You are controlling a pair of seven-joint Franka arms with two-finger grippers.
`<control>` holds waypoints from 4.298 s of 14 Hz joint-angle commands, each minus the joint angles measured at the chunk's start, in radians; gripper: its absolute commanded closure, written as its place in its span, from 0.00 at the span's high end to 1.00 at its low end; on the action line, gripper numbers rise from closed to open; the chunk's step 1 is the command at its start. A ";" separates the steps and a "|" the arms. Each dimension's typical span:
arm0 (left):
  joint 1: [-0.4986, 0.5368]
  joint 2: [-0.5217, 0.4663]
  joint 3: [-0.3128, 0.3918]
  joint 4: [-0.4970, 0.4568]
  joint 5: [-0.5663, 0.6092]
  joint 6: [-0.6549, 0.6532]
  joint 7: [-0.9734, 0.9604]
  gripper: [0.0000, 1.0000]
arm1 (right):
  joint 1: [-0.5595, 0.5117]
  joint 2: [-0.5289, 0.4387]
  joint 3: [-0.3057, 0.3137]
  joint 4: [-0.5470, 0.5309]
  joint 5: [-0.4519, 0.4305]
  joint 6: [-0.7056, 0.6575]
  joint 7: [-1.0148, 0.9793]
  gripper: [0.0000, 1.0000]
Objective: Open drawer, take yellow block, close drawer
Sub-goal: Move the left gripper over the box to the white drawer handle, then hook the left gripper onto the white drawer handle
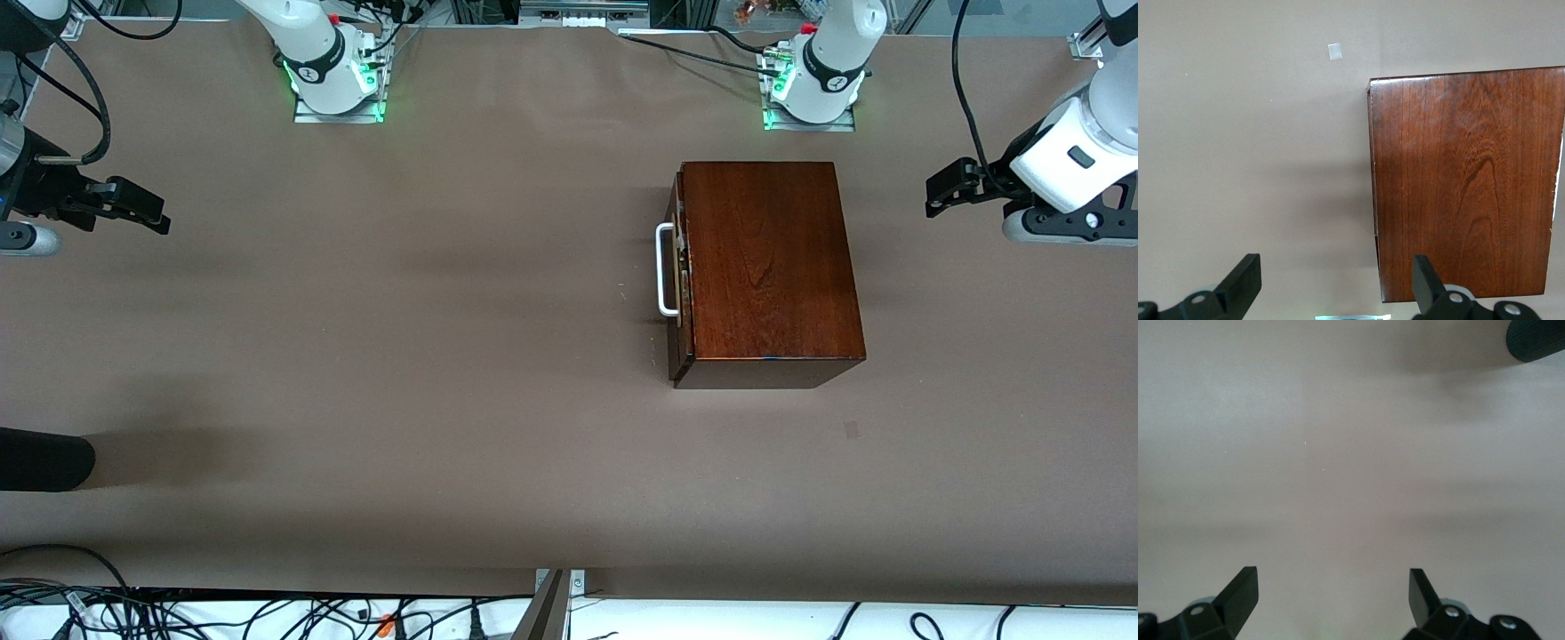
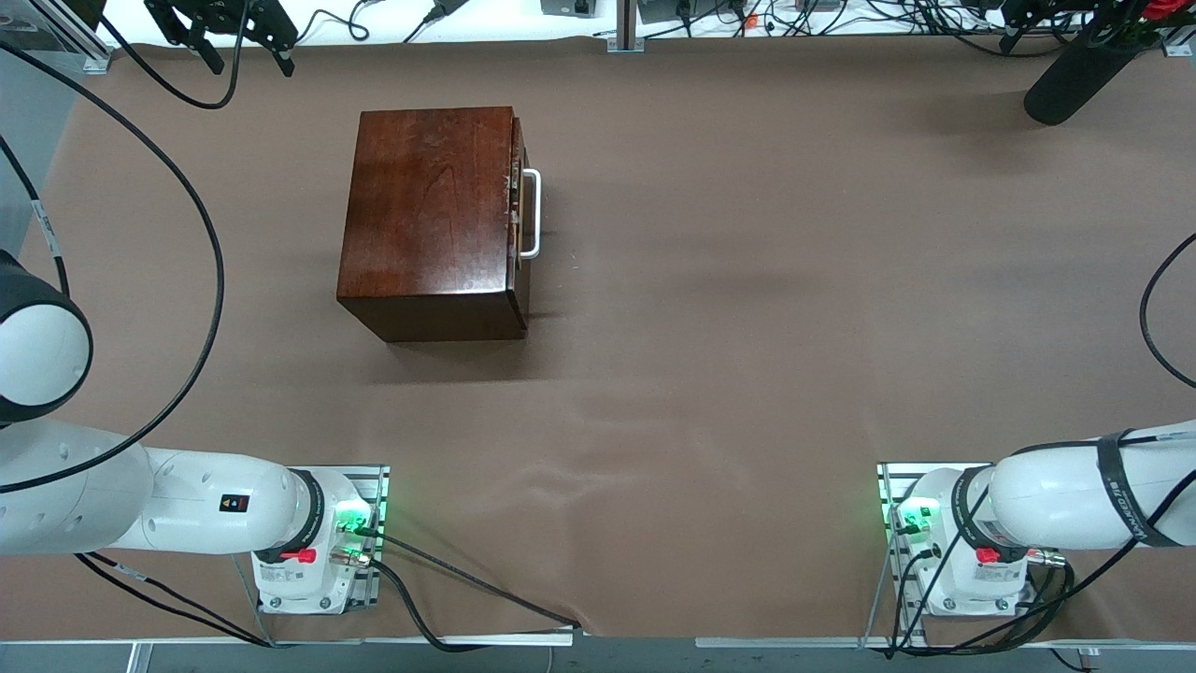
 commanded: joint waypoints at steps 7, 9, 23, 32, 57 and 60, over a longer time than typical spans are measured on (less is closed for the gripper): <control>-0.040 0.098 -0.173 0.040 -0.003 -0.008 0.050 1.00 | -0.005 -0.006 0.008 0.002 -0.003 -0.010 0.003 1.00; -0.040 0.145 -0.248 0.078 0.003 -0.010 0.050 1.00 | -0.005 -0.006 0.008 0.002 -0.003 -0.010 0.003 1.00; -0.178 0.381 -0.372 0.130 0.070 0.176 -0.217 1.00 | -0.003 -0.006 0.008 0.002 -0.003 -0.010 0.003 1.00; -0.393 0.544 -0.369 0.107 0.373 0.286 -0.821 1.00 | -0.003 -0.006 0.008 0.002 -0.003 -0.010 0.003 1.00; -0.389 0.572 -0.360 -0.057 0.433 0.489 -0.908 1.00 | -0.002 -0.003 0.008 0.000 -0.003 -0.010 0.003 1.00; -0.390 0.573 -0.362 -0.055 0.428 0.516 -0.911 1.00 | -0.002 -0.003 0.008 0.002 -0.003 -0.008 0.003 1.00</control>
